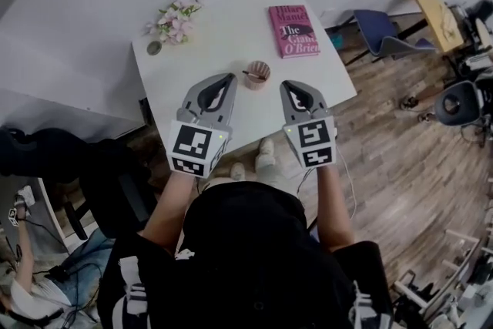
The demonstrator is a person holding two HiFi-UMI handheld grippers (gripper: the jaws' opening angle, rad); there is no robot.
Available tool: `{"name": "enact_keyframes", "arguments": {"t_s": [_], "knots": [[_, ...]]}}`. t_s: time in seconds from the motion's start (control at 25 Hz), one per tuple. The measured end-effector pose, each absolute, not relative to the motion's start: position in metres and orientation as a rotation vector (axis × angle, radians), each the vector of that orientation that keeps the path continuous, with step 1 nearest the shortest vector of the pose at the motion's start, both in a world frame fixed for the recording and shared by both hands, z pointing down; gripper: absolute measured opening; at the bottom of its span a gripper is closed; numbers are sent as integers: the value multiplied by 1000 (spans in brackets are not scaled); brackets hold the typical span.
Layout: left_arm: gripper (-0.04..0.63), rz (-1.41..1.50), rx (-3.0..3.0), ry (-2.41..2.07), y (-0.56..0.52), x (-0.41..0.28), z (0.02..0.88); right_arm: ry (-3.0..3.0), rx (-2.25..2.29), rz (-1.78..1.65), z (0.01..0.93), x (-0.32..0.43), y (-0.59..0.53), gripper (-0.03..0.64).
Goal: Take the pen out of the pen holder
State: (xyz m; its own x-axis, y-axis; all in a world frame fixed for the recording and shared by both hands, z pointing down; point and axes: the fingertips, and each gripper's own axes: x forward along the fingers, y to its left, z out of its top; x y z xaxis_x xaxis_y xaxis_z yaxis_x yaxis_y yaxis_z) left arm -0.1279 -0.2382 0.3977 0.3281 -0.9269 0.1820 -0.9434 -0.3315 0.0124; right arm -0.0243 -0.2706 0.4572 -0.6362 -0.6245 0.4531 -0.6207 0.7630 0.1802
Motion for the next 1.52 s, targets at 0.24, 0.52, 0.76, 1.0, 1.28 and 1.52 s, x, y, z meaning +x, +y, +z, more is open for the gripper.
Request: {"name": "enact_keyframes", "arguments": {"t_s": [0.24,0.52,0.76,1.0,1.28,1.52], "knots": [[17,243,2357,-1841,-259,-142,406,-2434,708,-9,493,-48,-297,35],[17,267,2218,-1954,-279,-155,418,-2348,449,-61,541,-69,-322,37],[15,288,2092,-2035,-284,-167,429,-2285,290,-85,577,-78,-335,39],[17,294,1970,-2131,-286,-181,432,-2242,131,-118,604,-88,-342,94],[17,299,1819,-2211,-273,-192,443,-2141,-78,-227,637,-100,-344,126],[17,306,1726,-2250,-260,-204,450,-2041,-258,-286,661,-105,-329,130]]}}
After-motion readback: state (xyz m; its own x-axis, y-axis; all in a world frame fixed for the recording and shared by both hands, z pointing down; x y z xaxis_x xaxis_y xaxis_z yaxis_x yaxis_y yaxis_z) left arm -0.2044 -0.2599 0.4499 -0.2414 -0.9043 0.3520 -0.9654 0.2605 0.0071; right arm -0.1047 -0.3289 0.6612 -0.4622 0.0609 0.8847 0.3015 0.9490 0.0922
